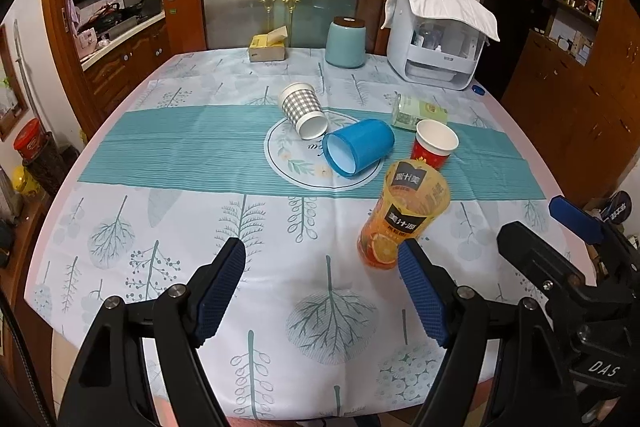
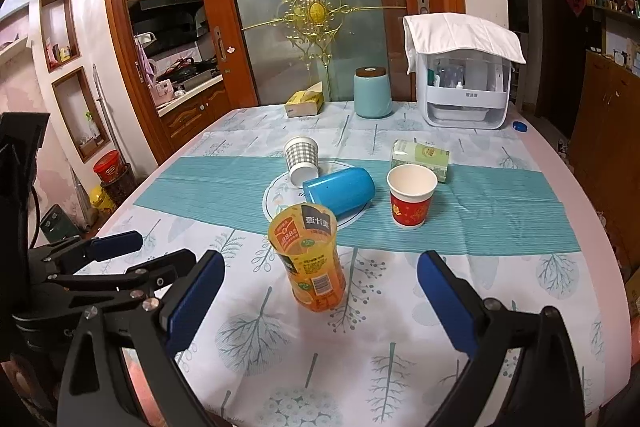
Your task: Flip cup upright
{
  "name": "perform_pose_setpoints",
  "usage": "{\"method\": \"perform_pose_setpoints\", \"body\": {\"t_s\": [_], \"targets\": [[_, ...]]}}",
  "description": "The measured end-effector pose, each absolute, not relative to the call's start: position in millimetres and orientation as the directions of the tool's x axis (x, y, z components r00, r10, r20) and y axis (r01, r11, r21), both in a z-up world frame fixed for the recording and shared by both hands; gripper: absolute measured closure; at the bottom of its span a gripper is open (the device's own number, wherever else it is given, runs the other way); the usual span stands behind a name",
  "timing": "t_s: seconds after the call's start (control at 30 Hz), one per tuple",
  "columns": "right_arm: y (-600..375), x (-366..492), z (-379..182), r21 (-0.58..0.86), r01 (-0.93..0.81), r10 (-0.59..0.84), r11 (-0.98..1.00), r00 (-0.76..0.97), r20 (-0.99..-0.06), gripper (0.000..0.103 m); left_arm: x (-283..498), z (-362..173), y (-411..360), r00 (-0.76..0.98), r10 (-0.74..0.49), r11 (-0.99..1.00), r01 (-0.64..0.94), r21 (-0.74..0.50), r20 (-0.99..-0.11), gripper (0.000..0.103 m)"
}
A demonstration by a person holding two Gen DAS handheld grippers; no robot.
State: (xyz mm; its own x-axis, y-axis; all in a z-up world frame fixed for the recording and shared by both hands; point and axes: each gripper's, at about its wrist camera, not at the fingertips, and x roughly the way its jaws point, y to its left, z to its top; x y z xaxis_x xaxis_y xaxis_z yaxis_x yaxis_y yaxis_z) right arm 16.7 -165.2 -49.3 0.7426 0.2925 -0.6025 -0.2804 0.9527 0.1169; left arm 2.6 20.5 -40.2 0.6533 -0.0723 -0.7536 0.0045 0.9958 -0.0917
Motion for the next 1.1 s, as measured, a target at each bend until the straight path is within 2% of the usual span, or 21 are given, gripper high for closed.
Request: {"method": "perform_pose_setpoints", "body": {"t_s": [0.57, 1.1], "targets": [[-165.7, 20.3, -50.6, 0.129, -0.275, 0.295, 0.953, 0.741, -0.604, 0.005, 2.6, -37.5, 17.2, 0.660, -0.068, 0.996, 0.000, -0.090, -0.748, 0.025], [-166.5, 23.3, -52.6, 0.139, -0.258, 0.287, 0.956, 0.734, -0.616, 0.005, 8.7, -32.5, 18.3, 0.668, -0.047, 0.996, -0.023, -0.083, -0.743, 0.019]]}}
